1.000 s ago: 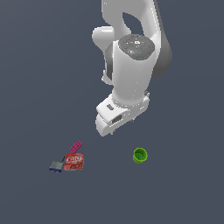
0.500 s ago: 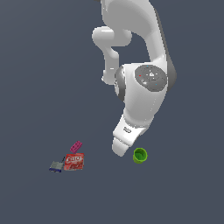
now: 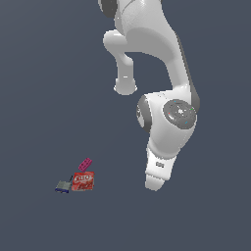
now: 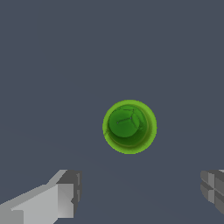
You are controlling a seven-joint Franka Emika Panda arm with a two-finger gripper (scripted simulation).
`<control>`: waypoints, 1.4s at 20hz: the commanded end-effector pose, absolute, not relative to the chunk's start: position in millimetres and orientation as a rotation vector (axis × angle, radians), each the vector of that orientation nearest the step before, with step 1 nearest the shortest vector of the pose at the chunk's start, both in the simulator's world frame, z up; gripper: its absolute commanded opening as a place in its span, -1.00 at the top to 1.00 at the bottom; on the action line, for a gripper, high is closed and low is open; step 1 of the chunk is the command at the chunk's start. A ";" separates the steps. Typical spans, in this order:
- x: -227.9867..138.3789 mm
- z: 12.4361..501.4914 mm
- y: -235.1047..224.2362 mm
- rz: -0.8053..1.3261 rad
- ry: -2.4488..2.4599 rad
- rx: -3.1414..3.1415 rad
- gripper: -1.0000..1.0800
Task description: Pick up a designated object from a clutter of objects.
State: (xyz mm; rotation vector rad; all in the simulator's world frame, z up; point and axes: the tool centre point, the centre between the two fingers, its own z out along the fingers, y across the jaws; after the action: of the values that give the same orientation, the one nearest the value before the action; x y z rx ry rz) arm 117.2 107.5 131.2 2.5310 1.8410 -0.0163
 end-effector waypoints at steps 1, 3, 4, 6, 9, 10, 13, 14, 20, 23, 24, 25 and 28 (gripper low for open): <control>120.6 120.3 115.0 -0.012 1.926 2.471 -0.92; 122.5 113.0 119.9 -0.009 1.979 2.431 -0.92; 123.3 109.8 122.0 -0.008 2.002 2.413 -0.92; 124.5 104.1 125.8 -0.005 2.042 2.382 -0.92; 125.9 97.7 130.0 -0.003 2.087 2.346 -0.92; 126.2 96.2 131.1 -0.002 2.098 2.337 -0.92; 126.8 93.2 133.0 0.000 2.118 2.320 -0.92; 126.9 92.8 133.3 0.000 2.121 2.318 -0.92; 126.3 86.9 133.1 -0.001 2.117 2.321 -0.92; 126.0 74.2 133.2 -0.001 2.119 2.320 -0.92; 125.8 68.5 133.2 -0.001 2.119 2.319 -0.92; 125.6 62.4 133.3 -0.001 2.120 2.318 -0.92; 125.3 48.8 133.3 0.000 2.122 2.317 -0.92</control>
State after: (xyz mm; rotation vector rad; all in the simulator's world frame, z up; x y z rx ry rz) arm 125.4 133.2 55.5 2.3180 2.1211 -0.0013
